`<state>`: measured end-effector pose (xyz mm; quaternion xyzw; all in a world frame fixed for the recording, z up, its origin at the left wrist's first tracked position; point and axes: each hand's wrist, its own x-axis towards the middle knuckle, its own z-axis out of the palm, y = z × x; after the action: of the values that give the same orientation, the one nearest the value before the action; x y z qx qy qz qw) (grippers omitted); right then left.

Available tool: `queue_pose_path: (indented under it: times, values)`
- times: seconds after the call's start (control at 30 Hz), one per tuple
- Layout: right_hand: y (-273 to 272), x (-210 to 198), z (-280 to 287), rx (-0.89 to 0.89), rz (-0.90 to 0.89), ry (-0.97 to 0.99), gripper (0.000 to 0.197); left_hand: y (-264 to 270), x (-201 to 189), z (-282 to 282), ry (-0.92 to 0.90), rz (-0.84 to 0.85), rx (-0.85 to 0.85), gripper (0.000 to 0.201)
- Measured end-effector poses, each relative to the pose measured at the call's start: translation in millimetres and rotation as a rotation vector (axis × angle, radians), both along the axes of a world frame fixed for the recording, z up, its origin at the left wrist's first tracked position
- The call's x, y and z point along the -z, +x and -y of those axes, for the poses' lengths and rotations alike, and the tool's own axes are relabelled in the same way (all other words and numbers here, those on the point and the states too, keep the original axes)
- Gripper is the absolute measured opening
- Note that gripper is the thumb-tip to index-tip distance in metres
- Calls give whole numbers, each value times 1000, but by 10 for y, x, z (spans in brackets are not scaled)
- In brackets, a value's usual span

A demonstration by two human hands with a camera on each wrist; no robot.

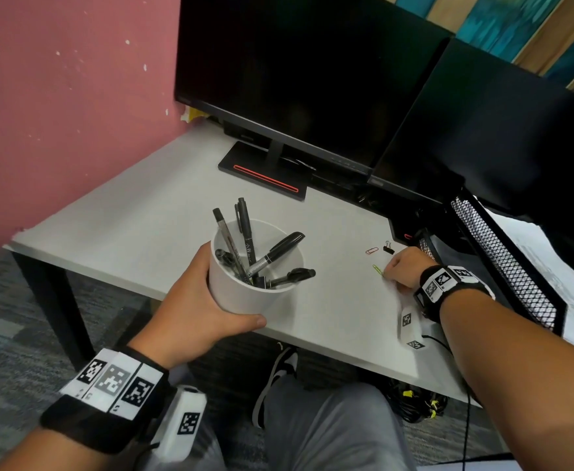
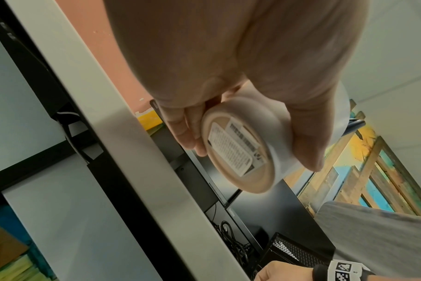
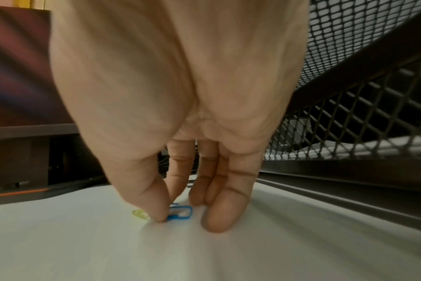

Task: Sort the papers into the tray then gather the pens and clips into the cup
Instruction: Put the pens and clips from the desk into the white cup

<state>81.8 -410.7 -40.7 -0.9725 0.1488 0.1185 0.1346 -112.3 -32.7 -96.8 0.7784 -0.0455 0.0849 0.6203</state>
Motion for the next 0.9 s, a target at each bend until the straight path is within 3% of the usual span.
queue_pose_path:
  times: [0.07, 0.17, 0.23, 0.33, 0.77, 0.9]
  values:
    - [-28, -33, 25, 64, 18, 190, 13, -5, -3, 1, -7, 2, -4, 100]
    - [-90, -68, 4, 175, 87, 545, 21, -17, -14, 9, -7, 5, -5, 100]
    - [-79, -75, -4, 222, 118, 631, 27, -18, -18, 7, -12, 6, 3, 100]
    - [-15, -77, 4, 297, 125, 671, 44, -22, -11, 6, -21, 8, -1, 99]
    - [151, -64, -188, 476, 284, 860, 33, 11, 35, -16, -26, 11, -7, 100]
    - [190, -32, -184, 450, 255, 832, 44, 28, 39, -28, -21, 13, -8, 101]
